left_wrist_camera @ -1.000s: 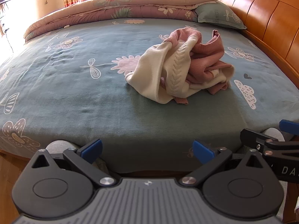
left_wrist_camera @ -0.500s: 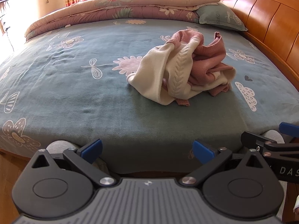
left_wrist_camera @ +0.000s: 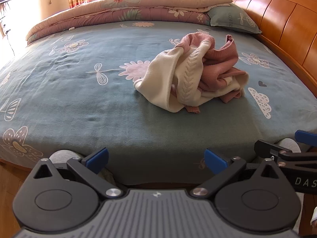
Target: Fold clothes
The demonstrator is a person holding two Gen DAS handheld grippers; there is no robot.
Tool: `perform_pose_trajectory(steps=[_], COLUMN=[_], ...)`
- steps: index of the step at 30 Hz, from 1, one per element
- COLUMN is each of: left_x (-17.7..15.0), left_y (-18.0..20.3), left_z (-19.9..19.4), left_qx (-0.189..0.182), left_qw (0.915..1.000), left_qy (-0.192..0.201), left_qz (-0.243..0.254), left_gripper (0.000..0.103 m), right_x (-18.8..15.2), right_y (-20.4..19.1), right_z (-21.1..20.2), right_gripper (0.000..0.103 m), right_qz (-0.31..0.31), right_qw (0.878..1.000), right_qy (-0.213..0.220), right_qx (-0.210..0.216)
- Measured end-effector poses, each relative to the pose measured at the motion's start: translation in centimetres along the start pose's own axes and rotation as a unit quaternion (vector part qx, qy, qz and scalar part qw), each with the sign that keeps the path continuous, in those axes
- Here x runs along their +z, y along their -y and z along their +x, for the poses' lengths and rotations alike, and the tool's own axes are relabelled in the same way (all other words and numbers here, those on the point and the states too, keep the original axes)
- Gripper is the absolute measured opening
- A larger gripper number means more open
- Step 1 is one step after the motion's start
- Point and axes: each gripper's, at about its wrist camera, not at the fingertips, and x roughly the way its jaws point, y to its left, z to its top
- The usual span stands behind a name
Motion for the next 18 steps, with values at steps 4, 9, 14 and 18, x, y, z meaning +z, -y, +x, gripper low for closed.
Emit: perform_pose_trajectory(steps=[4, 9, 14, 18], left_x=[0.2, 0.6, 1.1, 1.3], left_y=[0.0, -0.1, -0.1, 0.2], left_z=[0.1, 0.5, 1.1, 1.8], left_qx=[-0.001, 0.005, 0.012, 0.033], left_qw=[1.0, 1.0, 0.9999, 0.9993], left_qy=[0.002, 0.003, 0.002, 0.004], left_qz=[0.003, 0.003, 0.007, 0.017], left_gripper=[0.102, 0.102, 0.102, 0.102], right_x=[0.2, 0.5, 0.8, 1.2], right_y=[0.2, 0.5, 0.8, 0.9], right_z=[0.2, 0.7, 1.5, 2.1], right_gripper=[0.103, 0.103, 0.103, 0.103], right_qz=[0.002, 0.005, 0.008, 0.008], right_qw=[1.0, 1.0, 1.0, 1.0], right_qy=[0.0, -0.003, -0.01, -0.016], right_qx=[-0.002, -0.007, -0.013, -0.016])
